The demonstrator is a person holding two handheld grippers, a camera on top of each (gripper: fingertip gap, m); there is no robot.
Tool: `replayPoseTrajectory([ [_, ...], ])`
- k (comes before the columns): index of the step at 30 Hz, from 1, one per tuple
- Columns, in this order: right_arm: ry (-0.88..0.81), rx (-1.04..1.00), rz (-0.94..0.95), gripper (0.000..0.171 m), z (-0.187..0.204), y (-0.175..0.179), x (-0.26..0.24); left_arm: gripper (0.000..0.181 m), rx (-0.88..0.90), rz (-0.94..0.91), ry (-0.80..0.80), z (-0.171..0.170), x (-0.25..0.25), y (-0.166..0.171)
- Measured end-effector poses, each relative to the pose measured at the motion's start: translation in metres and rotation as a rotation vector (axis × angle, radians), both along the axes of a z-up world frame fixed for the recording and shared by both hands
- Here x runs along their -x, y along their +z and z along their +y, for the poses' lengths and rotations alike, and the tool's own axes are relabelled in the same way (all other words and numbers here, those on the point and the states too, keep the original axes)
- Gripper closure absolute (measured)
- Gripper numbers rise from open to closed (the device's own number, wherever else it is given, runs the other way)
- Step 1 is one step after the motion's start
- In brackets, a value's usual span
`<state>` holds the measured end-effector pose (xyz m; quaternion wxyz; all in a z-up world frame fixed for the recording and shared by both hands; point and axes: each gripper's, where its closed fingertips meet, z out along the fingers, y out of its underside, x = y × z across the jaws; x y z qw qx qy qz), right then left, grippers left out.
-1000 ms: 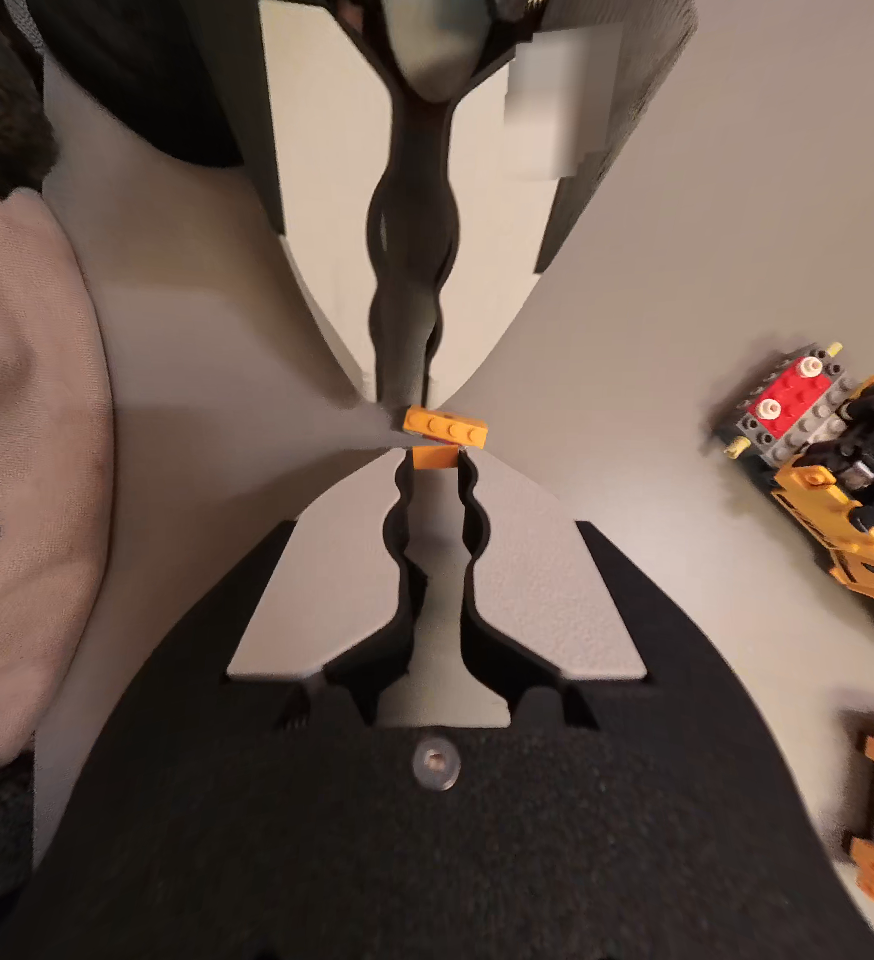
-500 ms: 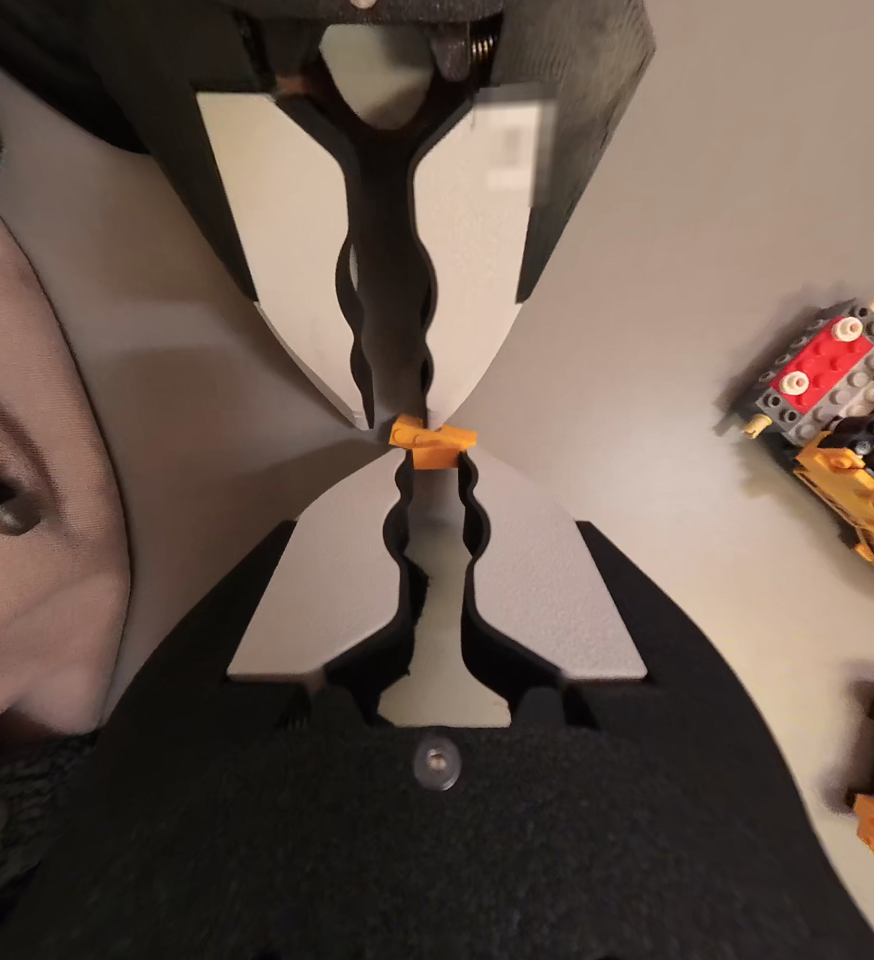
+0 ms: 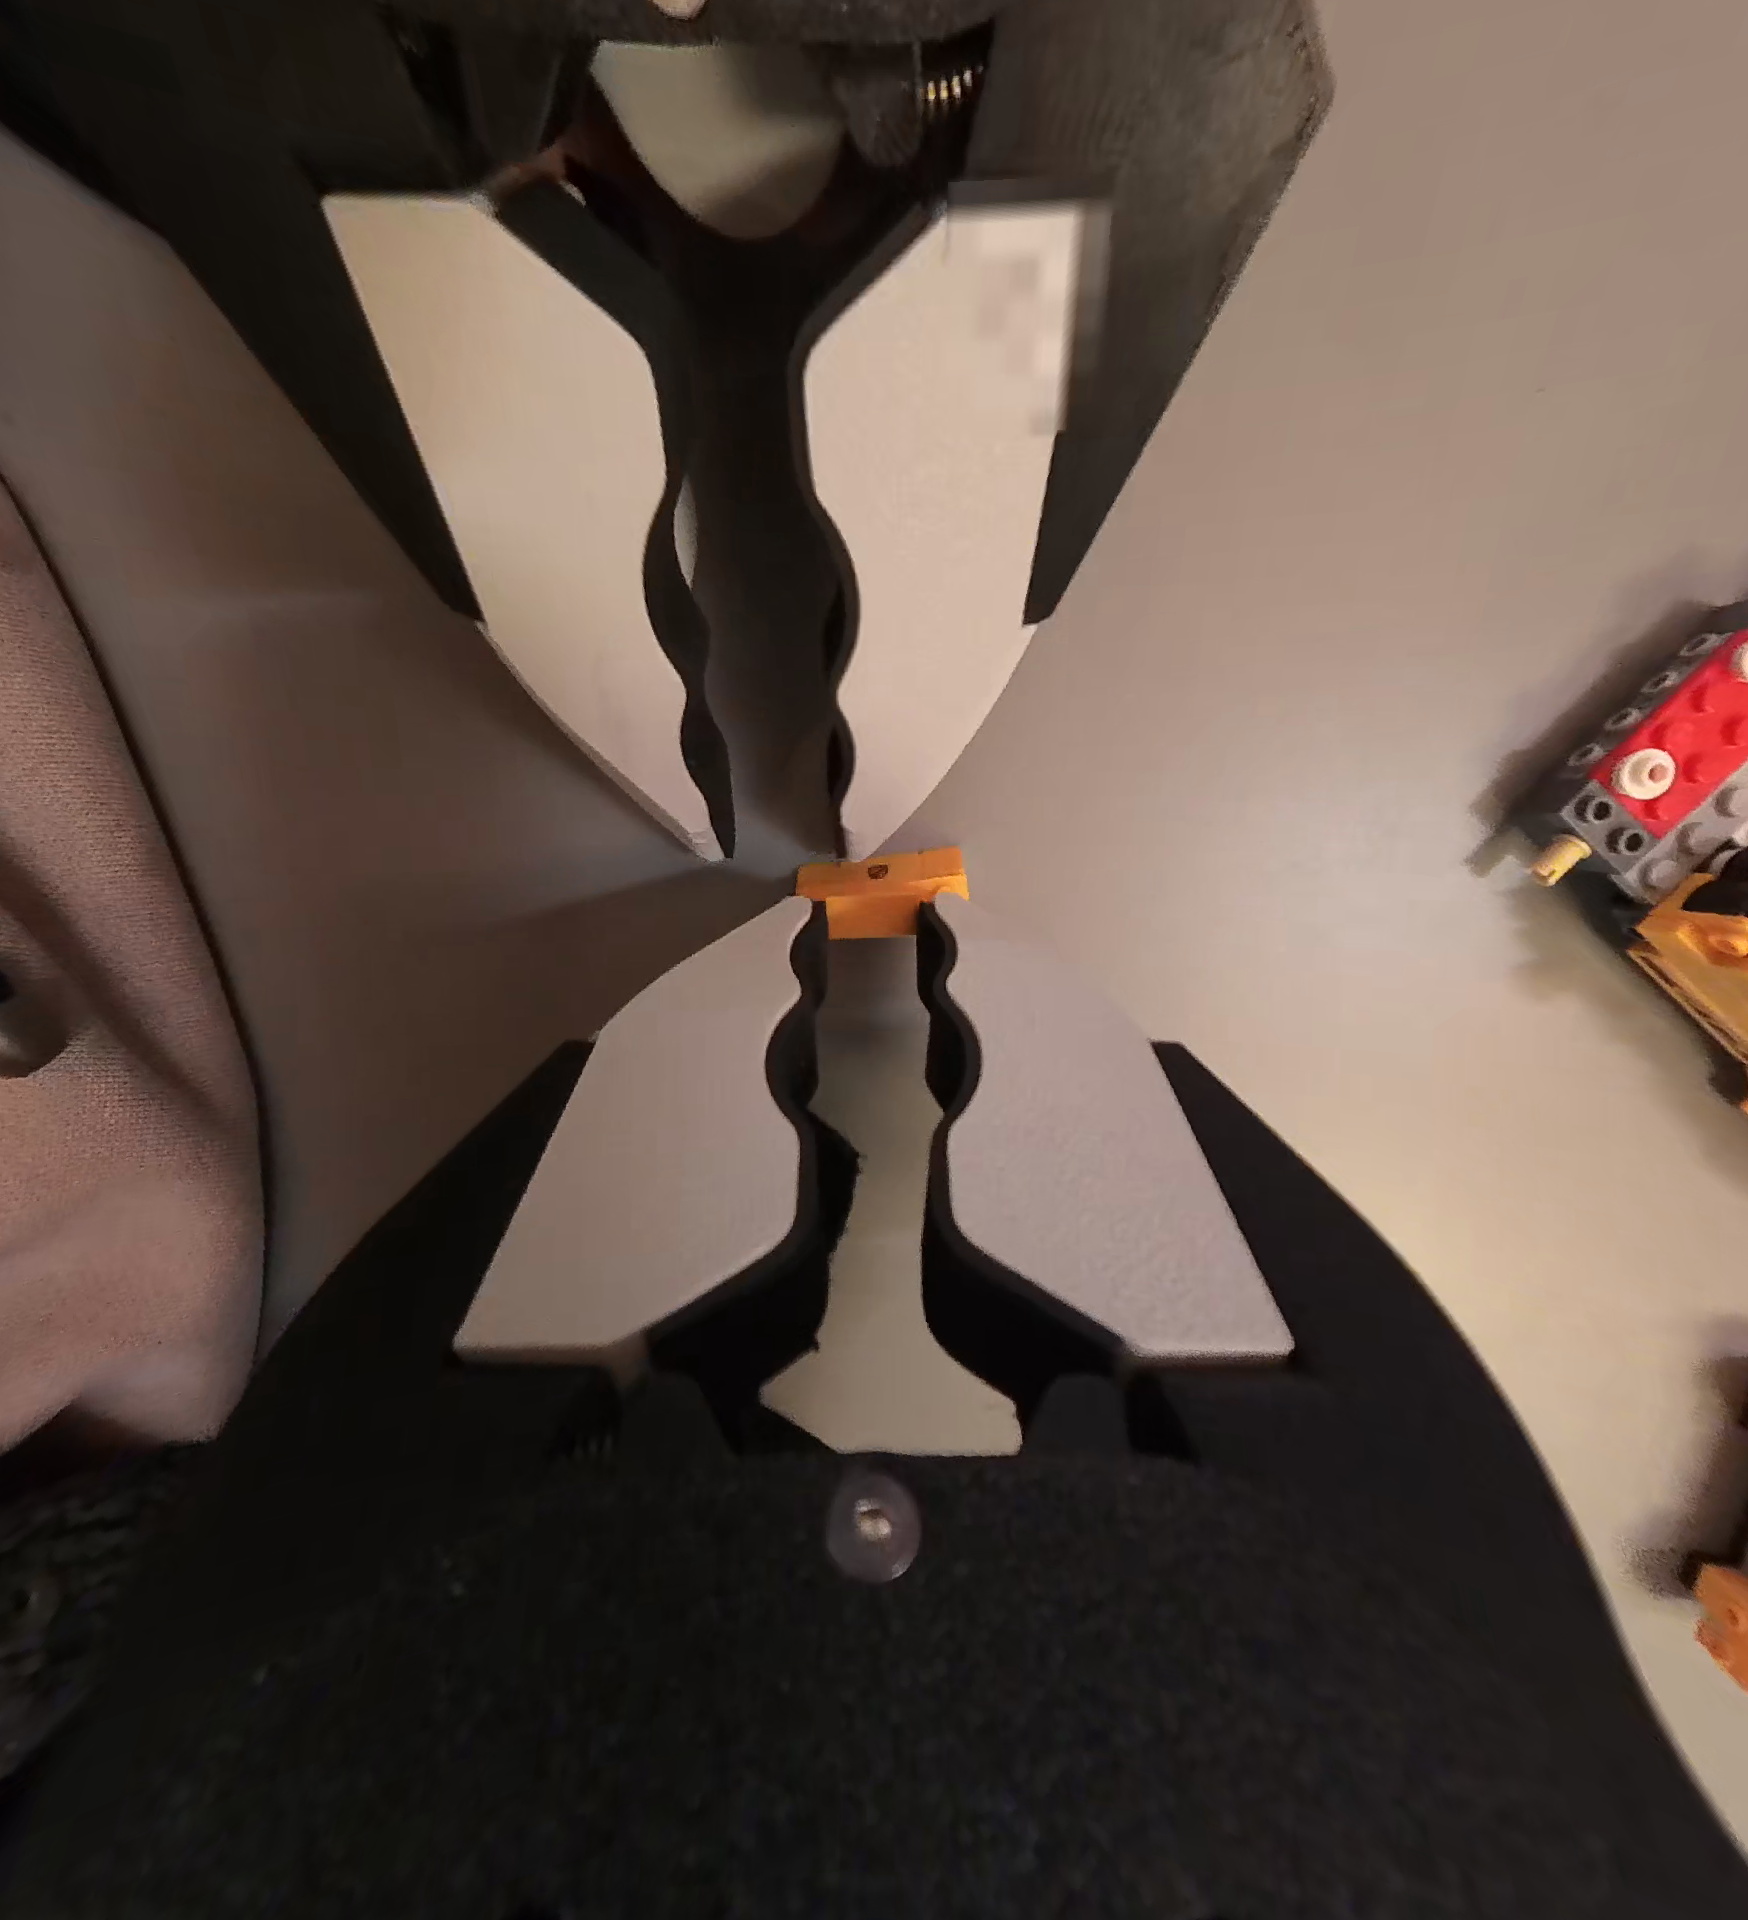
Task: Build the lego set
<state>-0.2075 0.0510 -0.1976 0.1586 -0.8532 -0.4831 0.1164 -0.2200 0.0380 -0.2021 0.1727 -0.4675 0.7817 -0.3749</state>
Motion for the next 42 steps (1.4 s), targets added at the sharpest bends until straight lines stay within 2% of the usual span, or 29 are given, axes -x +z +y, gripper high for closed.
replayPoseTrajectory([
  [13,0.065,0.005,-0.037,0.155,0.0022,0.0000,-0.0006,0.160,0.018,-0.023,0.003,-0.0008,-0.0020,0.0029],
  [42,0.018,-0.017,-0.018,0.151,0.0024,0.0013,0.0010,0.158,0.040,-0.015,0.008,-0.0007,-0.0012,0.0019],
])
